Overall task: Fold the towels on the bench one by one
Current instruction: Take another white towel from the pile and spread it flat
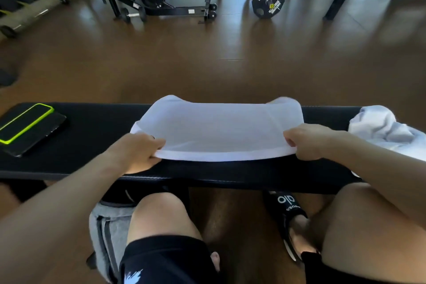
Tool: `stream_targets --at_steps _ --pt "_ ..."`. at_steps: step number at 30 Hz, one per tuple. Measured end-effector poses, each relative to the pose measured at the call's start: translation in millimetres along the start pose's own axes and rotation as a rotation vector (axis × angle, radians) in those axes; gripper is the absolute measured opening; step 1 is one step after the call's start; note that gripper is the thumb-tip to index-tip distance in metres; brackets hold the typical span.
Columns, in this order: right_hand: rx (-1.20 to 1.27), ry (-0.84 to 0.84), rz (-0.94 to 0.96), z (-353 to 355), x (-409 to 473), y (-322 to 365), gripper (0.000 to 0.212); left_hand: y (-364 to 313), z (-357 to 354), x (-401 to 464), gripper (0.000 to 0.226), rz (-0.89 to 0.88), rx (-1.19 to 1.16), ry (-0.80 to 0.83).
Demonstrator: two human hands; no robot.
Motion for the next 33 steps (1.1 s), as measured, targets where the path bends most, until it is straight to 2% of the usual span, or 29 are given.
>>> stream_targets --at_steps 2,5,8,9,11,12,14,16,18,20,22,25,27,33 --pt "-0.041 0.093 0.011 -6.5 -4.2 6.0 0.026 1.4 -4.9 -5.9 0.013 0.024 -0.059 0.003" --pt "-0.137 0.254 0.037 -16.9 -13.9 14.0 0.047 6.1 -10.7 -14.6 0.017 0.061 -0.146 0.040" --pt "-0.211 0.341 0.033 -16.3 -16.9 15.8 0.060 13.2 -15.2 -21.9 0.038 0.142 -0.328 0.132" --pt "-0.251 0.371 0.039 -14.8 -16.5 17.7 0.056 15.9 -16.2 -24.3 0.046 0.182 -0.403 0.169" --pt "-0.308 0.442 0.046 -13.0 -13.4 22.9 0.033 19.7 -15.8 -26.7 0.053 0.260 -0.597 0.211" --pt "-0.306 0.480 0.040 -11.3 -12.6 26.5 0.022 22.3 -13.5 -24.8 0.052 0.292 -0.707 0.185" --pt "-0.240 0.501 0.047 -3.5 -7.5 38.5 0.020 32.2 -4.8 -19.5 0.045 0.370 -0.834 0.051" --pt "-0.162 0.377 0.099 14.2 5.8 57.5 0.023 47.4 4.4 -11.6 0.035 0.411 -0.772 -0.125" --pt "-0.060 0.137 0.161 38.5 20.9 81.2 0.025 57.7 10.5 -4.6 0.032 0.422 -0.682 -0.295" --pt "0.165 -0.091 0.223 61.9 31.5 104.5 0.035 63.4 15.6 -0.2 0.032 0.454 -0.666 -0.466" --pt "0.355 -0.232 0.294 80.3 39.8 126.2 0.044 66.7 17.8 4.3 0.036 0.520 -0.652 -0.563" --pt "0.336 -0.365 0.361 101.8 51.3 157.0 0.057 73.0 2.6 22.8 0.054 0.615 -0.760 -0.465" --pt "0.286 -0.420 0.379 108.9 56.2 175.4 0.063 78.9 -9.2 34.5 0.056 0.631 -0.876 -0.385" --pt "0.223 -0.359 0.291 93.5 82.1 200.7 0.062 86.1 -4.9 52.7 0.029 0.633 -1.052 -0.391"
Point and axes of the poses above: each hand's wrist, its own x-axis towards the middle knuckle, its own z-axis out of the back of the hand, y = z × x, the point moved 9 cm from there along x, towards the middle knuckle, and after that the axes turned 12 degrees about -x, right-handed, at the moved point
